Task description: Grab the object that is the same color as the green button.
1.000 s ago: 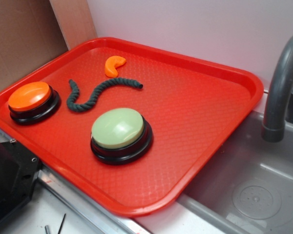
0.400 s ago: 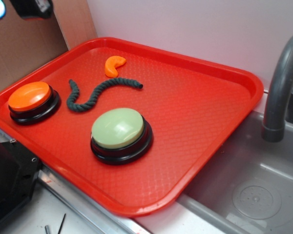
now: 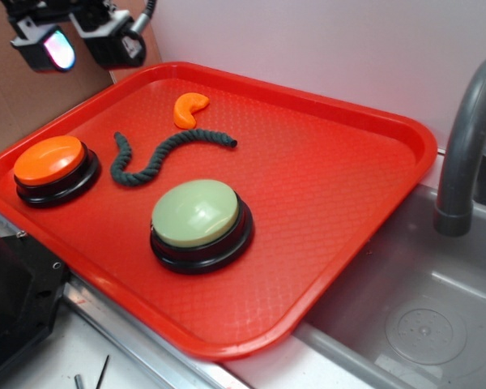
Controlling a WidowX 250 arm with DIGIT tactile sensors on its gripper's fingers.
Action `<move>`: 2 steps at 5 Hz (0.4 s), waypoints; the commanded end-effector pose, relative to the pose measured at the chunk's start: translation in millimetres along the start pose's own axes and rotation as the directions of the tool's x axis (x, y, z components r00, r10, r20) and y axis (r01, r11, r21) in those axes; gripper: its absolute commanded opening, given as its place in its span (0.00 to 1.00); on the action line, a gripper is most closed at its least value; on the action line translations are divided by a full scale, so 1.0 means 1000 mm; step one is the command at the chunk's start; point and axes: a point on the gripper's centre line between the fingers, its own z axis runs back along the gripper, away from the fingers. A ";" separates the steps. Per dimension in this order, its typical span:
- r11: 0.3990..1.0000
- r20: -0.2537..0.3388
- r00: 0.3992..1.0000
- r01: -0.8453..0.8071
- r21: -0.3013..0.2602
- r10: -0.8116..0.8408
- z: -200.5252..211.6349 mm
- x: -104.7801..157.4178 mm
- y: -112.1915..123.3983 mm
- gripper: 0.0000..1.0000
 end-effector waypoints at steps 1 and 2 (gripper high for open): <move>0.999 -0.002 0.999 0.050 -0.020 -0.050 -0.047 0.029 0.012 1.00; 0.998 -0.008 0.998 0.057 -0.035 -0.058 -0.065 0.035 0.014 1.00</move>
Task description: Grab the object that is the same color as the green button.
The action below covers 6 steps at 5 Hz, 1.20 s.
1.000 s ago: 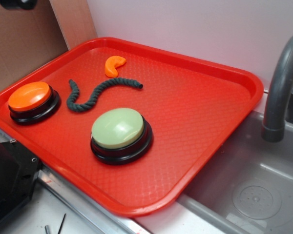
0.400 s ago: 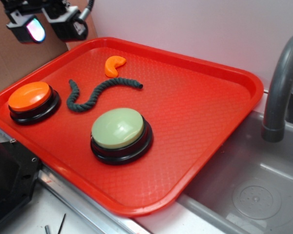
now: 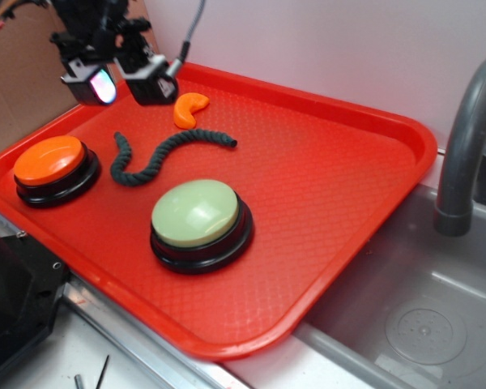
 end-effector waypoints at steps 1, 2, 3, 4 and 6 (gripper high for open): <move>1.000 -0.011 0.999 -0.031 -0.006 0.030 -0.038 0.024 0.007 1.00; 0.999 -0.040 0.999 -0.008 -0.033 0.007 -0.057 0.029 0.008 1.00; 1.000 -0.061 0.998 -0.003 -0.019 0.002 -0.074 0.034 0.005 1.00; 1.000 -0.054 0.998 0.010 -0.027 -0.012 -0.077 0.027 0.004 0.16; 0.998 -0.050 0.999 0.006 0.070 -0.003 -0.078 0.016 -0.004 0.00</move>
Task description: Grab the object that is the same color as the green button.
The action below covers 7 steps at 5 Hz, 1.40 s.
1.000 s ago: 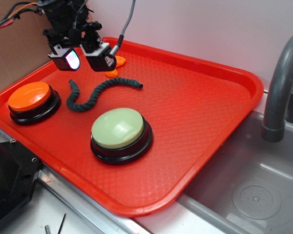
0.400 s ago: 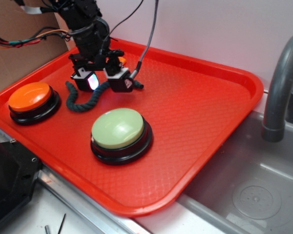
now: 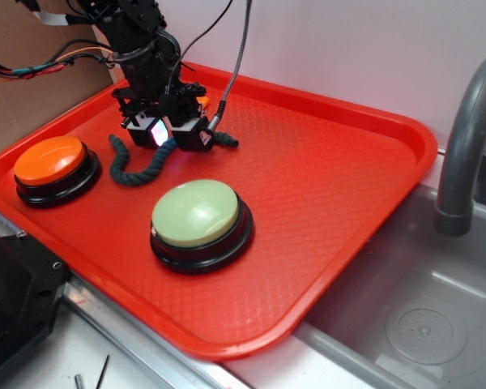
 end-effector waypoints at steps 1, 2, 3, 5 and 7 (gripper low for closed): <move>0.997 0.005 1.000 0.012 0.081 -0.013 -0.006 -0.002 -0.010 0.00; 0.994 -0.003 1.000 0.006 0.109 -0.006 -0.006 0.005 -0.012 0.00; 0.994 -0.056 0.997 -0.054 0.093 0.059 0.018 0.011 -0.016 0.00; 0.998 -0.026 0.999 -0.018 0.055 0.020 0.074 -0.003 -0.028 0.00; 0.997 0.004 0.997 0.080 0.002 -0.080 0.154 -0.053 -0.028 0.00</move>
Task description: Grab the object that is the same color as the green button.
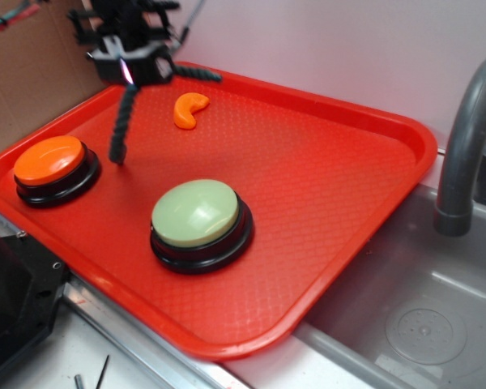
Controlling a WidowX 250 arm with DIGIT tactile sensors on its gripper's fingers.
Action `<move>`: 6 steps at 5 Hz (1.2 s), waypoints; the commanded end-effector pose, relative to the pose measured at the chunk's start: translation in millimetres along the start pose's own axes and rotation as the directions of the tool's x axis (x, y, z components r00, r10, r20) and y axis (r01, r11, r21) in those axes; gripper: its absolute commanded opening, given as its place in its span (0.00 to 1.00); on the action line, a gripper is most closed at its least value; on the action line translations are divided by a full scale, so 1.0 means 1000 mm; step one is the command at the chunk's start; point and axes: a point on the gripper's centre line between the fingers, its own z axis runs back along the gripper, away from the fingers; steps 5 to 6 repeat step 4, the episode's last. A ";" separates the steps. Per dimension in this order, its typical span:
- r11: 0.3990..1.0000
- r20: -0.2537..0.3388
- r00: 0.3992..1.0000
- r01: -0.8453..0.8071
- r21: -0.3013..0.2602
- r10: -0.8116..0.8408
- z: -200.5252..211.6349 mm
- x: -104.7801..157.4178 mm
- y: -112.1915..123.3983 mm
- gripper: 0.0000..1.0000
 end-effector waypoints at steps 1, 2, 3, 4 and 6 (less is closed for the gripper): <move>0.997 0.017 0.998 0.066 -0.033 -0.065 0.052 -0.036 0.005 0.00; 0.997 0.047 0.996 0.074 -0.040 -0.072 0.059 -0.054 0.005 0.00; 0.996 0.059 0.995 0.085 -0.040 -0.083 0.059 -0.063 0.001 0.00; 0.993 0.052 0.994 0.104 -0.063 -0.100 0.058 -0.068 0.001 0.00; 0.993 0.052 0.994 0.104 -0.063 -0.100 0.058 -0.068 0.001 0.00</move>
